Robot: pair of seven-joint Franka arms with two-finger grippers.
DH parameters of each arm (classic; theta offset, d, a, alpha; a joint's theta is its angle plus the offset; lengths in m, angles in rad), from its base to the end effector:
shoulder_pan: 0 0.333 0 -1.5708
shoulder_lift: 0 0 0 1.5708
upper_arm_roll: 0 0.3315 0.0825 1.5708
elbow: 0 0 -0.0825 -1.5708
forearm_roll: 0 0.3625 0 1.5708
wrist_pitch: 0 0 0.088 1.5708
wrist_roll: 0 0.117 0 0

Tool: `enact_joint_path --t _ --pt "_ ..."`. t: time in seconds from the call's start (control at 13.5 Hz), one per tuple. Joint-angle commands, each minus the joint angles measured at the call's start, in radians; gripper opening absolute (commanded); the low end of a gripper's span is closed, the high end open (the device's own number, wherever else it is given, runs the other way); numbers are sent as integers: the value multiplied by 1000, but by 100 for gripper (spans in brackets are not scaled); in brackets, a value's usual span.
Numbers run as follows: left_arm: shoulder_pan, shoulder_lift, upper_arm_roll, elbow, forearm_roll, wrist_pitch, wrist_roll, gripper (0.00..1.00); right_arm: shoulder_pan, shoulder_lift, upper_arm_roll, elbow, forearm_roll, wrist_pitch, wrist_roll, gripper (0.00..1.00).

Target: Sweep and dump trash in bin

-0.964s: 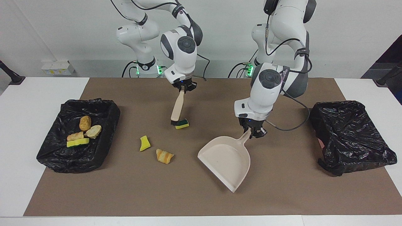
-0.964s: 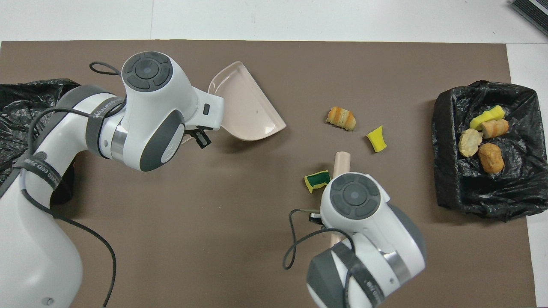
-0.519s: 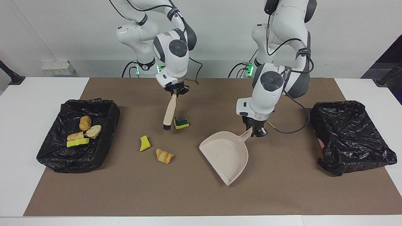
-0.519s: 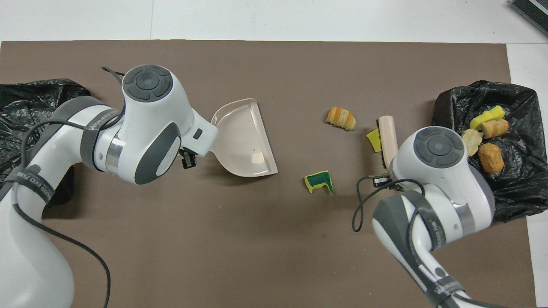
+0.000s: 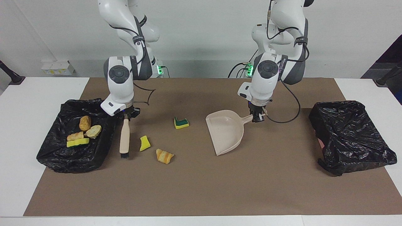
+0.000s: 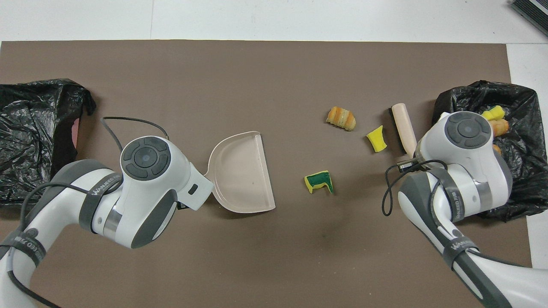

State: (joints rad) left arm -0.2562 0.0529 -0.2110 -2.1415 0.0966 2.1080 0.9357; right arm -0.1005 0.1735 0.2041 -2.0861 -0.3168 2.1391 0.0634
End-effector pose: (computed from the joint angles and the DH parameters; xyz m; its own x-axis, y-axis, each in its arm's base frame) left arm 0.4671 -0.2287 0.3916 0.1123 -0.9881 -0.1055 -0.9928 -0.1160 0.0297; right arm 0.5445 0.0381 0.3552 0.9706 0.2099 -0.1181 0.2314 -0.9486 0.2157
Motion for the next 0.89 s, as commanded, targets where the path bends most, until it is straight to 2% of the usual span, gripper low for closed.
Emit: enact_joint_path --t 0.0,0.22,0.52,0.82 --pt "-11 -56 10 -75 9 24 14 0 59 101 8 118 -12 -25 -19 0" --pt "-28 -61 7 -80 0 12 -41 0 132 156 11 196 -2 -27 -20 0" --pt "-28 -59 5 -80 -8 18 -55 0 206 161 47 187 105 -39 -51 0" --pt "-26 -59 7 -80 -12 17 -95 0 208 143 180 166 122 -67 -85 0"
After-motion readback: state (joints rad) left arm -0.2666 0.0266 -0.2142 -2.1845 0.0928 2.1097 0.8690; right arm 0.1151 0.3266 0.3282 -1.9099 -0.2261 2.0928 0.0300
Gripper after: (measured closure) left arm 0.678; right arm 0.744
